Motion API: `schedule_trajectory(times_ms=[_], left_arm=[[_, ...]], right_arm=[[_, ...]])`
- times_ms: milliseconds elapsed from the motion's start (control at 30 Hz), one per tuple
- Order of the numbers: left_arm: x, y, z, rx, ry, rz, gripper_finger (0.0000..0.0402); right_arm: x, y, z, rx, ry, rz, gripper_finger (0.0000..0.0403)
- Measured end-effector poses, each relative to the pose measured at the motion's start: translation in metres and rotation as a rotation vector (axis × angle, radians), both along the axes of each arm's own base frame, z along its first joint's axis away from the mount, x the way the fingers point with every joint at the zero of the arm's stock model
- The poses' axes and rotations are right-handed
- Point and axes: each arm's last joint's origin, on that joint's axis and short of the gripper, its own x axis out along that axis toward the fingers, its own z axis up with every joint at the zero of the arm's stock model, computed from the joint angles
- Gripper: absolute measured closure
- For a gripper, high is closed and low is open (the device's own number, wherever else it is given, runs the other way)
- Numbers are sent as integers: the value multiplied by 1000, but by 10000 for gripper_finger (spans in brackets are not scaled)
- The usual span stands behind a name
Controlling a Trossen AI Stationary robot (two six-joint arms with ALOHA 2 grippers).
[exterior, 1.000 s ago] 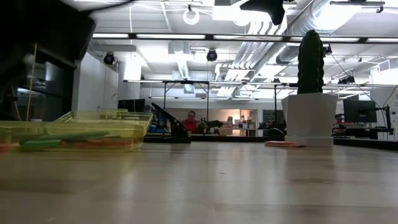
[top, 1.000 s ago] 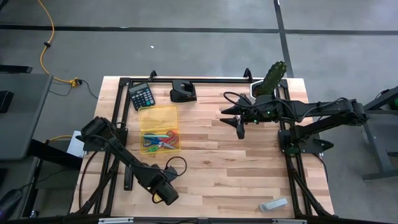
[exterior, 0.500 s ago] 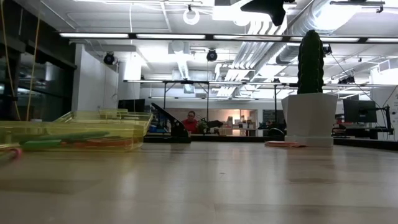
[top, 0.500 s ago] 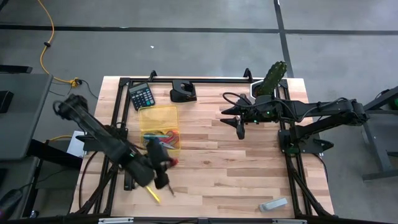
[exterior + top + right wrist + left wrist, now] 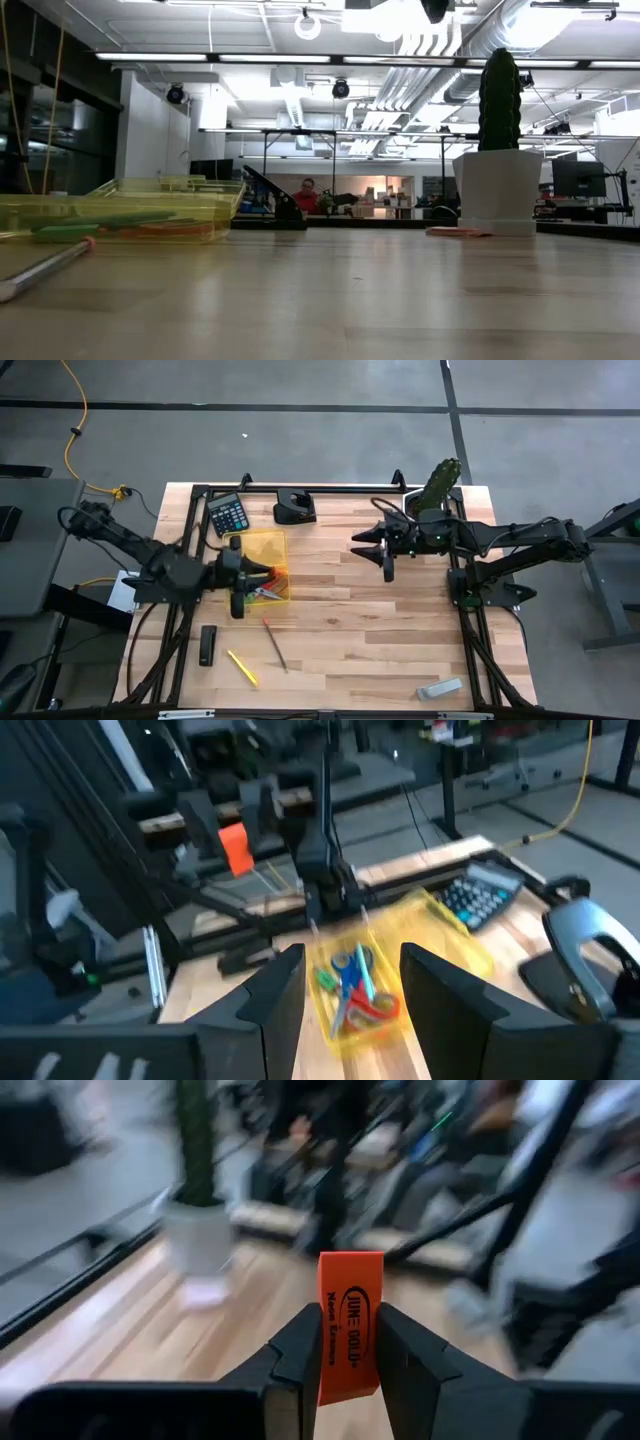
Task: Pack school essentials
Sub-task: Put the orange eraser into the yellow supply box
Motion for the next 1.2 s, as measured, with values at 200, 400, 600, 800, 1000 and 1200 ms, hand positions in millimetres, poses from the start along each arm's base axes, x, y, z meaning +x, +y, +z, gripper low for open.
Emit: schedule_trajectory(times_ms=[200,400,600,800,1000,1200], left_arm=[[-2,40,-12,-35,-355,-171,330],[0,65,-10,-45,-436,-232,330],[-1,69,-11,-41,-433,-220,330],[0,70,-11,-44,-429,-202,330],[0,70,-12,-67,-429,-201,330],[0,70,-13,-71,-419,-201,330]], right_arm=[[6,0,7,19,-98,-11,245],[15,0,0,9,-76,-10,245],[25,0,-11,3,-30,1,245],[34,2,-18,6,-21,43,245],[37,2,-16,-32,-58,61,245],[37,2,-9,-55,-132,62,245]])
